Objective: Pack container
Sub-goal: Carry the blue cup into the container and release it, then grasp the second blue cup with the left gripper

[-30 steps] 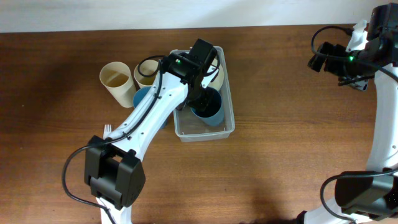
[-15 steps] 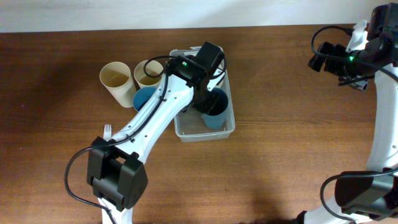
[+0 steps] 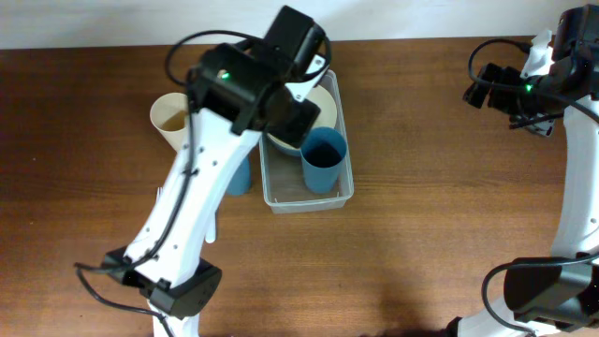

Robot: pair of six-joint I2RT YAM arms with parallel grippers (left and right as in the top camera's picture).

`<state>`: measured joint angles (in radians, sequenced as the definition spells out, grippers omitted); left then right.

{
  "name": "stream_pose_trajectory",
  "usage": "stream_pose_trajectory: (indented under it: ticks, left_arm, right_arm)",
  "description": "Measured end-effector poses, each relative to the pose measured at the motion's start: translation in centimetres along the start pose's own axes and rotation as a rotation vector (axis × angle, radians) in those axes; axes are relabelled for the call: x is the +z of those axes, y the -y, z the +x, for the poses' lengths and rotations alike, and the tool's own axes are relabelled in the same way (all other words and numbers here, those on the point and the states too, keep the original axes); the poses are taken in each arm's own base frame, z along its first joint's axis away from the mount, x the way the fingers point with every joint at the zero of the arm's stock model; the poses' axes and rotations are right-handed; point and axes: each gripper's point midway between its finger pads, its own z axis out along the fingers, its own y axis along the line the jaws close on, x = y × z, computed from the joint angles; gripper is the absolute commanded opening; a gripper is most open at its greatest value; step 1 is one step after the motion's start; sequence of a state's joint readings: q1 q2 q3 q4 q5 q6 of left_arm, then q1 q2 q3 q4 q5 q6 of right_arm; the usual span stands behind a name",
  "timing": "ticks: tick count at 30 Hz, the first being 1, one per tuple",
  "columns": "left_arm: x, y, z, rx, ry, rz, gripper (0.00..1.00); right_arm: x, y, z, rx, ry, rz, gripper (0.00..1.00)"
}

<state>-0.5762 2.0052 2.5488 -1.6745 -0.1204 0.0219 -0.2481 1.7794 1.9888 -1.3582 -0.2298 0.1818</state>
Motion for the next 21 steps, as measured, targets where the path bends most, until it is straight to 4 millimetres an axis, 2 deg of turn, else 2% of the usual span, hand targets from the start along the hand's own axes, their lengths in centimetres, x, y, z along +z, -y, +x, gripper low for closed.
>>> stream_pose_trajectory:
  ticks: [3, 9, 14, 17, 21]
  left_arm:
    - [-1.0, -1.8, 0.1, -0.049, 0.019, -0.049, 0.64]
    - [0.2, -7.7, 1.7, -0.245, -0.033, -0.11, 0.64]
    - [3.6, -11.7, 5.9, -0.402, -0.195, -0.083, 0.63]
    - [6.2, -13.0, 9.1, -0.481, -0.31, -0.055, 0.64]
    - [10.2, -13.2, 10.8, -0.516, -0.361, -0.024, 0.64]
  right_arm:
    - [0.0, 0.0, 0.0, -0.001, 0.0, 0.0, 0.99]
    - [0.0, 0.0, 0.0, -0.001, 0.0, 0.0, 0.99]
    - [0.0, 0.0, 0.0, 0.0, 0.0, 0.0, 0.99]
    - [0.0, 0.0, 0.0, -0.001, 0.0, 0.0, 0.99]
    - [0.0, 0.0, 0.0, -0.001, 0.0, 0.0, 0.99]
